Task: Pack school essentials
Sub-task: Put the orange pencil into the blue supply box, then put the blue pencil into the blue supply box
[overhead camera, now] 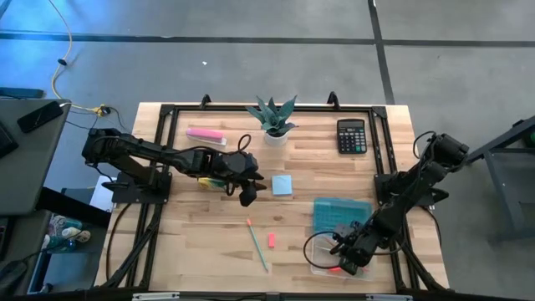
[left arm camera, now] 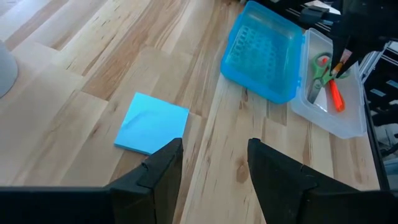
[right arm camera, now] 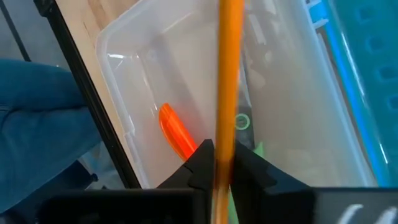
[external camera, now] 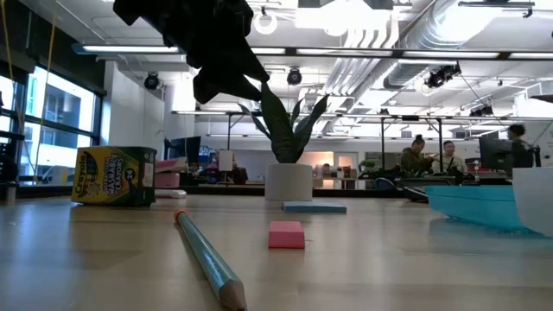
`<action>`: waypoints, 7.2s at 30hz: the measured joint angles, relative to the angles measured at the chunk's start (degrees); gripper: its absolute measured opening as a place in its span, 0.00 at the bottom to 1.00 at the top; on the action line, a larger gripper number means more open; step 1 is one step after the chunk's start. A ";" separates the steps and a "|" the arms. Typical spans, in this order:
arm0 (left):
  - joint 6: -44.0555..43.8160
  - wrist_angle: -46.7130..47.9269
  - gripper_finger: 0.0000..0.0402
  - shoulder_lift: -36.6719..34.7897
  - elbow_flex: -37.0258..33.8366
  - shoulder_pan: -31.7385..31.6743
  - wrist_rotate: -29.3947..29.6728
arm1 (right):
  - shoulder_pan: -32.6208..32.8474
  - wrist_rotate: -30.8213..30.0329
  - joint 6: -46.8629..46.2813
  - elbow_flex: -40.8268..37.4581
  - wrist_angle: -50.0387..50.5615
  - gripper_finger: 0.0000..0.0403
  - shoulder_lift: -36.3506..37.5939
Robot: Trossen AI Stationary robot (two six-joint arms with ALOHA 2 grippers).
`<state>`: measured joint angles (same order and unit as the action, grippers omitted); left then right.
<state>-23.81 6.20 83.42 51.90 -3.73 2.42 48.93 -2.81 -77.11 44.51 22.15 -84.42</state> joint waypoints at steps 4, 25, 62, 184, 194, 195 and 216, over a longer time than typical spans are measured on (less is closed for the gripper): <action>0.00 0.02 0.42 0.00 0.00 0.00 0.00 | 0.00 0.00 0.05 0.00 -0.18 0.17 0.00; -1.49 3.83 0.42 0.00 0.01 -0.09 -0.65 | -0.36 -16.74 -4.07 0.00 -1.63 0.27 6.93; 29.20 15.85 0.48 -2.86 8.53 10.19 -11.30 | -9.31 -37.19 1.99 31.75 2.79 0.27 -7.28; 43.75 23.68 0.04 18.11 10.43 10.16 -24.09 | -5.72 -41.26 -13.73 54.14 34.25 0.27 -21.99; 35.99 16.79 0.04 15.50 10.53 10.16 -24.36 | -0.11 -52.29 -18.74 54.12 37.66 0.27 -21.99; 35.01 16.15 0.04 15.52 10.49 10.16 -24.42 | 0.60 -53.70 -19.13 54.12 37.76 0.27 -21.99; 18.00 -3.58 0.04 15.52 10.49 10.12 -24.09 | 11.13 -83.87 -17.75 54.10 39.73 0.27 -20.04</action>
<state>-5.81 2.62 98.94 62.39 6.39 -21.67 60.05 -86.67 -94.86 98.61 61.88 -104.46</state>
